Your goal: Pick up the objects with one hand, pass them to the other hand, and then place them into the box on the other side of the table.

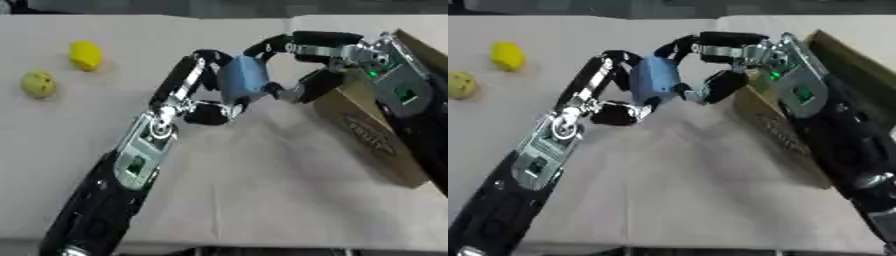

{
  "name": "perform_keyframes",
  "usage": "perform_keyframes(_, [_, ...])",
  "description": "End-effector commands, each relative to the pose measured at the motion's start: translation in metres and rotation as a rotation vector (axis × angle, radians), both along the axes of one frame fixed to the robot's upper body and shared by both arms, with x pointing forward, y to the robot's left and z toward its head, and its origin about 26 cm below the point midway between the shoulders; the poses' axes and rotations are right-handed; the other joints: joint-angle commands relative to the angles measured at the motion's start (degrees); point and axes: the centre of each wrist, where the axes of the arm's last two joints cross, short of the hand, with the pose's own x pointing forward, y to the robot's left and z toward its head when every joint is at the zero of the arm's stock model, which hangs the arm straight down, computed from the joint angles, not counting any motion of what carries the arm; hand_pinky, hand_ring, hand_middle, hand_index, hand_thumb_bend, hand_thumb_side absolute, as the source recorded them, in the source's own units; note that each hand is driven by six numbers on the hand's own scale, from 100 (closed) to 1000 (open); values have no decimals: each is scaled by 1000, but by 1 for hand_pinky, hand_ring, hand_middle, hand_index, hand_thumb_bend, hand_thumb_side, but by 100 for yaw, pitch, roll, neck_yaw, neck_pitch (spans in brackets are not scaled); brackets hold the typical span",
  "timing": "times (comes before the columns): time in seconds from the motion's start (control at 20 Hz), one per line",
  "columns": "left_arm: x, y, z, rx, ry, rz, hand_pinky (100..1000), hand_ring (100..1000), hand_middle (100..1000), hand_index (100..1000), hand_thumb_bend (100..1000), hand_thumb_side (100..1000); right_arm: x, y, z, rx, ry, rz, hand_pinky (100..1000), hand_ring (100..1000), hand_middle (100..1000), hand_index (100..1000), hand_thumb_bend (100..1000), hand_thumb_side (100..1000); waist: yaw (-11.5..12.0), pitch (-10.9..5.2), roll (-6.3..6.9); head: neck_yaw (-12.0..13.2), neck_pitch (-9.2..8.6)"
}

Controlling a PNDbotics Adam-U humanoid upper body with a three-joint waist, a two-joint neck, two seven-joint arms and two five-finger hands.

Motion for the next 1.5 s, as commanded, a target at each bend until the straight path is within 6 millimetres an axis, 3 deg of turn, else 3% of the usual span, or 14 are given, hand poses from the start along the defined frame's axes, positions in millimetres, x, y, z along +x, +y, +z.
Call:
perform_keyframes(0.05, [1,-3,11,-12,-34,-5,537,481,406,484,100,100,1,-3,13,-5,-23,10,1000,857,908,993,100,351,-2,-175,-79,3,31])
perform_keyframes(0.7, [3,-8,16,-10,-45,-9,537,483,408,486,100,100,3,-5,14,-48,-16,48,1000,872,921,1000,100,313,-11,-169,-81,-11,31])
perform_keyframes(1.2, [2,-10,23,-42,-61,-17,535,481,408,487,100,100,4,-8,12,-73,-2,69,1000,874,923,1000,100,167,-9,-164,-95,-11,31])
perform_keyframes(1.5, [-1,-11,24,-70,-59,-42,532,479,406,488,100,134,5,-8,12,-87,-26,70,1000,876,924,1000,100,258,-11,-159,-96,-24,31])
